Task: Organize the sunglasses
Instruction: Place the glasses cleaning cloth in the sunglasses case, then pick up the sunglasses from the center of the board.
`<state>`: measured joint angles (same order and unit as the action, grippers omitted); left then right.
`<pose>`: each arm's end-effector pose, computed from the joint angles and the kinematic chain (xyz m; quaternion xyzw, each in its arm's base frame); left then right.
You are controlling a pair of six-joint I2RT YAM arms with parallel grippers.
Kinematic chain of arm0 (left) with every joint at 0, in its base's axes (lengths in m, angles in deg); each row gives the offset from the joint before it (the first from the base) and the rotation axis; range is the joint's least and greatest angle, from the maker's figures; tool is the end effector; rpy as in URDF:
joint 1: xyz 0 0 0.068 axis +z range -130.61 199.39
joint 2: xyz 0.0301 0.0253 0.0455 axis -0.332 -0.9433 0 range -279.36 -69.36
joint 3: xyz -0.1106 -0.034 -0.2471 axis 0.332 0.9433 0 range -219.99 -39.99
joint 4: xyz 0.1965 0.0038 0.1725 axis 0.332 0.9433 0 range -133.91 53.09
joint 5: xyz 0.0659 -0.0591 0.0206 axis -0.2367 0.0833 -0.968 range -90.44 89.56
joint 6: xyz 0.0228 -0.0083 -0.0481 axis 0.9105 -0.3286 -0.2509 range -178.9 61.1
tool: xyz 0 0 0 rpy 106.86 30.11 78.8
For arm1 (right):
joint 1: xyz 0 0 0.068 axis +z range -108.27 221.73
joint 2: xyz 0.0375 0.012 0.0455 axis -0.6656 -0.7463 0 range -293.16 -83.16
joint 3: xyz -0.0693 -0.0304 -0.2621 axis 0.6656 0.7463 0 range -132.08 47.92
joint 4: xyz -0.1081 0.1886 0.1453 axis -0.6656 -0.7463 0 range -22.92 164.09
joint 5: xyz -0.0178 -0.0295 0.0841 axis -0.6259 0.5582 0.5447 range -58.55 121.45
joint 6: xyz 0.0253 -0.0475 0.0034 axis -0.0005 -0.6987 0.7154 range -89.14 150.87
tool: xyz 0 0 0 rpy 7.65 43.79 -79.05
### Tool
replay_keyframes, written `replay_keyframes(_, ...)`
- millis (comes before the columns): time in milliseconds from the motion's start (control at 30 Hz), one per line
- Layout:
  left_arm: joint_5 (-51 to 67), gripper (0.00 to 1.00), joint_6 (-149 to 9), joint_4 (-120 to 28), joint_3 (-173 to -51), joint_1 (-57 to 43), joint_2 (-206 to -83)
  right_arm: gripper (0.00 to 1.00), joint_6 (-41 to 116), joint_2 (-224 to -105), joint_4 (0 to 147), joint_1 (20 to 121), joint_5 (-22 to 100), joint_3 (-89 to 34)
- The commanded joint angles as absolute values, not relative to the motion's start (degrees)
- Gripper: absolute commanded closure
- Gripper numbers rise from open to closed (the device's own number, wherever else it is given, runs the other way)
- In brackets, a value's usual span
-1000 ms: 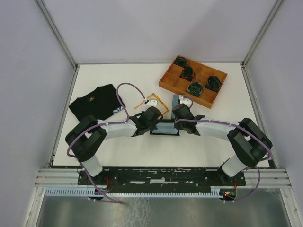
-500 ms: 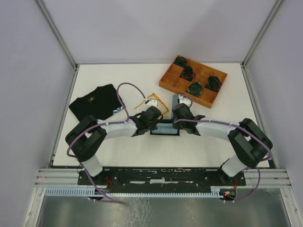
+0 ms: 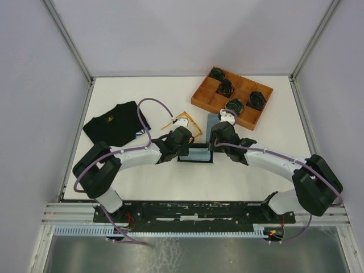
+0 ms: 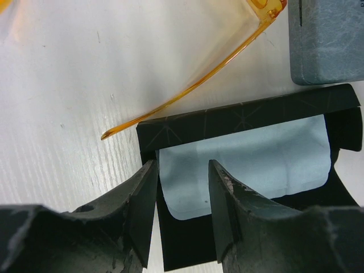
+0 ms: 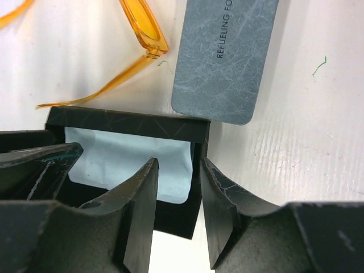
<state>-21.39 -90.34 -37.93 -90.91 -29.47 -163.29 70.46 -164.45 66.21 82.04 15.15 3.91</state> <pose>0.2257 -0.2390 0.1728 0.0765 0.9200 -0.0920 0.3731 0.2258 0.1785 0.1970 0.0483 0.9154 0.1420 0.3736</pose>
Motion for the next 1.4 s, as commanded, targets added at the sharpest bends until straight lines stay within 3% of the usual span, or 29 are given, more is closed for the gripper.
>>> replay_keyframes(0,-21.4,0.51,-89.1,-37.1,-91.3,-29.2,-159.3,0.56,70.9,-159.6,65.5,81.8,15.6,4.8)
replay_keyframes(300,-17.8,0.48,-90.6,-35.6,-87.0,-29.3,-150.5,0.53,70.8,-152.3,58.8,81.5,10.8,5.8)
replay_keyframes(667,-21.2,0.46,-90.8,-29.0,-79.0,-29.0,-137.5,0.42,69.4,-152.9,53.8,80.9,9.6,1.5)
replay_keyframes(900,-21.1,0.46,-94.7,-20.4,-79.9,-28.9,-130.2,0.42,63.1,-163.1,51.5,80.8,16.6,-9.6)
replay_keyframes(1200,-29.9,0.45,-94.0,-3.5,-88.5,-28.9,-120.6,0.45,80.7,-176.4,54.4,81.3,13.2,-17.4)
replay_keyframes(1367,-34.0,0.41,-92.6,-1.3,-88.8,-29.0,-116.3,0.44,87.5,-182.9,53.1,83.4,8.2,-22.9)
